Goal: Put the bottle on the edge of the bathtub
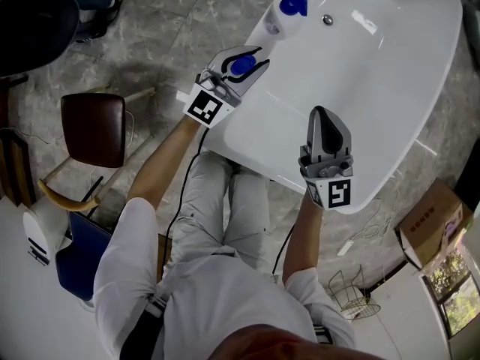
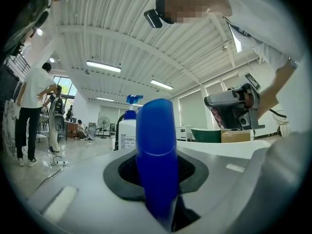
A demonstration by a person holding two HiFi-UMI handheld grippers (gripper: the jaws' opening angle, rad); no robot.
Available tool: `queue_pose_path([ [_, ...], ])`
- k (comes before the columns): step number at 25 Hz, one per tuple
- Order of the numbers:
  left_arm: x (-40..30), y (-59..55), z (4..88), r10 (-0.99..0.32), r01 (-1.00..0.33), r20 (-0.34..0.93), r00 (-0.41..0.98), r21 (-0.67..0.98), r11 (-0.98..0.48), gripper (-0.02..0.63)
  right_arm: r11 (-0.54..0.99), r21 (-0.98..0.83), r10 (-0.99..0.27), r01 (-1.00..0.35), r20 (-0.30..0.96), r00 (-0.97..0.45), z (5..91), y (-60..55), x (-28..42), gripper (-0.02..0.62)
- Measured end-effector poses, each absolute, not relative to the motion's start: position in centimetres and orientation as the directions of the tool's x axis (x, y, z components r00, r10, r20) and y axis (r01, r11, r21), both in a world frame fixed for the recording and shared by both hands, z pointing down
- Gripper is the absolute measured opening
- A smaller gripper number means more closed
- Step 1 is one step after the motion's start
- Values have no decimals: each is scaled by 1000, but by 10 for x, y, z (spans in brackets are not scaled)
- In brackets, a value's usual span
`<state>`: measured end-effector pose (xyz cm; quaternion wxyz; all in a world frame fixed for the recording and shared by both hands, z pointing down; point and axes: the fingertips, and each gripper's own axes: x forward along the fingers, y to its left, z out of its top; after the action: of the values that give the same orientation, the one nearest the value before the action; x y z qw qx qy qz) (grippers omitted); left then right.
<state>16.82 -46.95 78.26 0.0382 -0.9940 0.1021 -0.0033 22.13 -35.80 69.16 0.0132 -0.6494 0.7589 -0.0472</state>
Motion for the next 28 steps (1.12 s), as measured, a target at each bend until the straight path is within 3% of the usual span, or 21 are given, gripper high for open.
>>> queue_pose_path([
  [4,175,-468,781,-184,-183,7,983,-97,-978,127,148,-85,-987,-985,43,-152,693,-357,221,0],
  [14,177,-465,779,-162,-156,76,984,-76,-985,344,155,-102,-985,-983,62,-162,676,-360,221,0],
  [19,168,-461,753,-165,-158,87,982,-76,-984,413,159,-91,-984,-983,71,-166,642,-368,213,0],
  [23,164,-459,715,-176,-167,93,980,-100,-981,416,159,-49,-983,-986,81,-162,606,-369,210,0],
  [28,161,-454,663,-190,-183,84,978,-85,-979,340,174,-15,-981,-985,89,-175,560,-368,207,0],
])
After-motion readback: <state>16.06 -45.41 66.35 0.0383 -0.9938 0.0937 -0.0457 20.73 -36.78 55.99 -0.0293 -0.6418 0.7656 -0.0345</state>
